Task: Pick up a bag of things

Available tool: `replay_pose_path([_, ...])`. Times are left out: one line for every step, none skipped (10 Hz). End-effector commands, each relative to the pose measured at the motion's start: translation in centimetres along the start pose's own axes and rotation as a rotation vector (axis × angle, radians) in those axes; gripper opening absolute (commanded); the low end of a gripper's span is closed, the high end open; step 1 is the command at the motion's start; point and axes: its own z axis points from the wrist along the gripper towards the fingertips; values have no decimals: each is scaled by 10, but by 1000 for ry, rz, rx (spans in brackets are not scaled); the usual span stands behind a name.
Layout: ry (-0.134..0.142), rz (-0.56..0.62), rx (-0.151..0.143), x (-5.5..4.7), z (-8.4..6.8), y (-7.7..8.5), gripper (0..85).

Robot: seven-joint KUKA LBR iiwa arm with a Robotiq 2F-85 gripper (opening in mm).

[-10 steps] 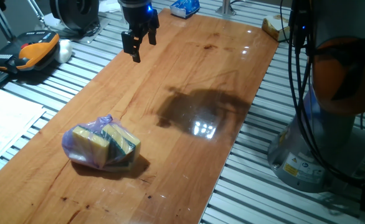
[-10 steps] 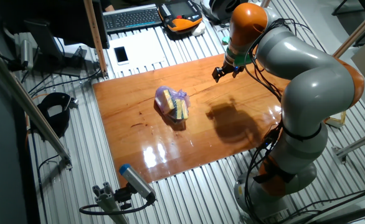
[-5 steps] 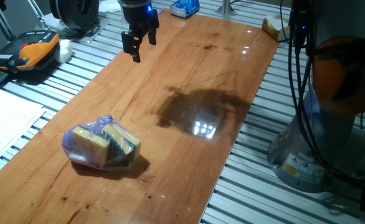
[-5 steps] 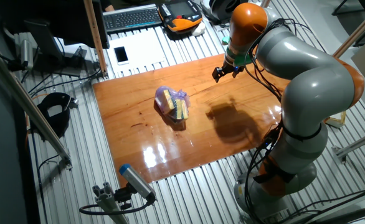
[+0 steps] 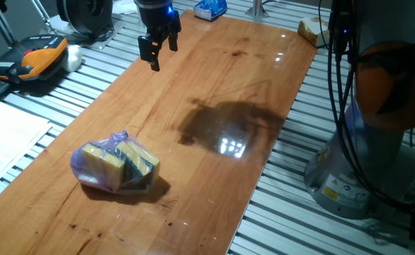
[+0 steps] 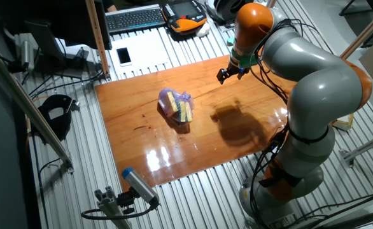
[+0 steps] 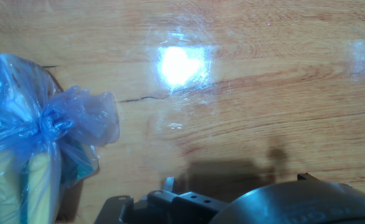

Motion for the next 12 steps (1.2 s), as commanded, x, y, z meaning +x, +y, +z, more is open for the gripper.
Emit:
replay_pose_path([0, 0, 0, 0, 0, 0, 0])
replay_pose_path([36, -23, 38, 0, 0, 0, 0])
replay_pose_path([36, -23, 38, 0, -1, 0, 0])
replay_pose_path([36, -23, 38, 0, -1, 0, 0])
replay_pose_path([36, -25, 38, 0, -2, 0, 0])
replay_pose_path([36, -27, 38, 0, -2, 0, 0])
replay_pose_path([36, -30, 38, 0, -2, 0, 0])
replay_pose_path([36, -31, 38, 0, -2, 0, 0])
replay_pose_path([36, -33, 39, 0, -2, 0, 0])
replay_pose_path([36, -34, 39, 0, -2, 0, 0])
replay_pose_path([34, -36, 39, 0, -2, 0, 0])
replay_pose_path([34, -36, 39, 0, -2, 0, 0])
